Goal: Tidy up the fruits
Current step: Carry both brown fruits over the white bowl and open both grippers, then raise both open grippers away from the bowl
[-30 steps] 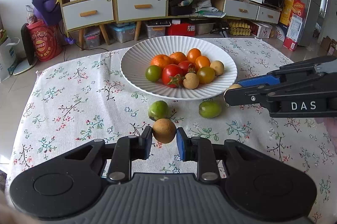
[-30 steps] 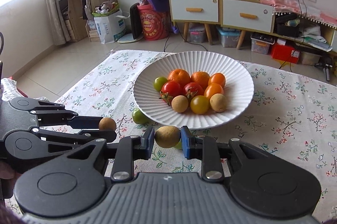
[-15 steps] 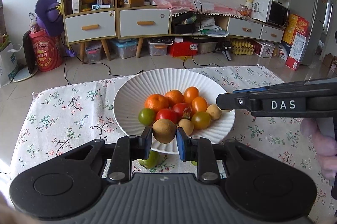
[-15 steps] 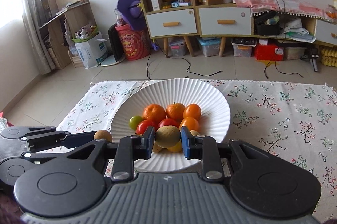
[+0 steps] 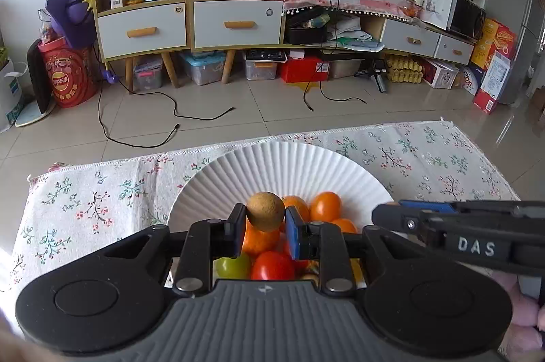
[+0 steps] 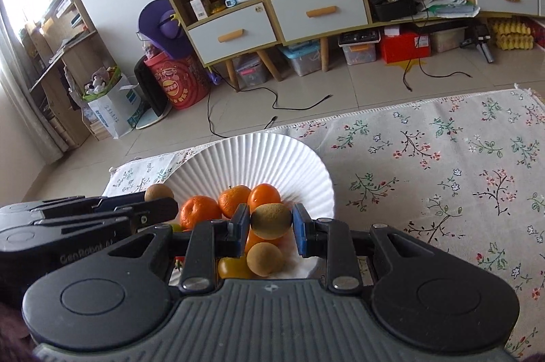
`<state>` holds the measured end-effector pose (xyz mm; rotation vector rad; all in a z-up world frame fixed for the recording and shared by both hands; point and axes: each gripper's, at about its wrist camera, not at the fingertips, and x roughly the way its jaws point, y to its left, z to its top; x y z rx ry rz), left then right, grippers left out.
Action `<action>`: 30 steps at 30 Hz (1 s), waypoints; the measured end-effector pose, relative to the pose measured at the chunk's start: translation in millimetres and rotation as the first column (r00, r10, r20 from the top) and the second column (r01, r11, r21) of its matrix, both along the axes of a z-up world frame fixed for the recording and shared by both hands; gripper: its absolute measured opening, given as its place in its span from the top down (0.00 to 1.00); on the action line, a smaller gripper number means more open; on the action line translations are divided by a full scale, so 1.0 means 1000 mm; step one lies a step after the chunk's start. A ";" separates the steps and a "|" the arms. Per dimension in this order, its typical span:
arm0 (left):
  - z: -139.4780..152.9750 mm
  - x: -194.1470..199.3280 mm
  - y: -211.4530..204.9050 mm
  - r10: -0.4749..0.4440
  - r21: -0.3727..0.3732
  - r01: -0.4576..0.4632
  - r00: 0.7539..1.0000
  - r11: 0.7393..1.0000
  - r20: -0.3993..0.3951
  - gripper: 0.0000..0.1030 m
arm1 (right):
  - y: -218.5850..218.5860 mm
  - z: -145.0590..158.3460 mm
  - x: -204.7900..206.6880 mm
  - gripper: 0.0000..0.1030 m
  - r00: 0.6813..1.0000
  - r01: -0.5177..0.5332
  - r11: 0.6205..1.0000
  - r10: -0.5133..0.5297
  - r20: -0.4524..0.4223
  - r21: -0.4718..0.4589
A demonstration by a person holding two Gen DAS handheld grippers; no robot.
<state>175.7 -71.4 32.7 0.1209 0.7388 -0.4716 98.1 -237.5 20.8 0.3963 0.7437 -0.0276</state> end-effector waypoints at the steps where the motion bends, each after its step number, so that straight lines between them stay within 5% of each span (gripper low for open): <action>1: -0.001 0.005 -0.001 0.004 -0.007 -0.004 1.000 1.000 -0.009 0.79 | -0.001 -0.001 0.000 0.76 1.000 0.003 1.000 -0.003 -0.001 0.001; 12: -0.018 0.038 -0.015 0.055 0.015 -0.054 0.989 0.998 -0.136 0.79 | -0.006 -0.005 0.009 0.76 1.000 -0.009 1.000 0.009 -0.008 0.021; 25: -0.013 0.039 -0.011 0.107 -0.009 -0.109 0.985 0.994 -0.137 0.78 | -0.006 -0.006 0.011 0.74 1.000 -0.015 1.000 0.015 -0.020 0.020; 30: -0.006 0.037 -0.008 0.110 -0.014 -0.112 0.988 0.994 -0.107 0.68 | -0.009 -0.001 0.010 0.67 1.000 0.000 1.000 0.000 -0.008 0.026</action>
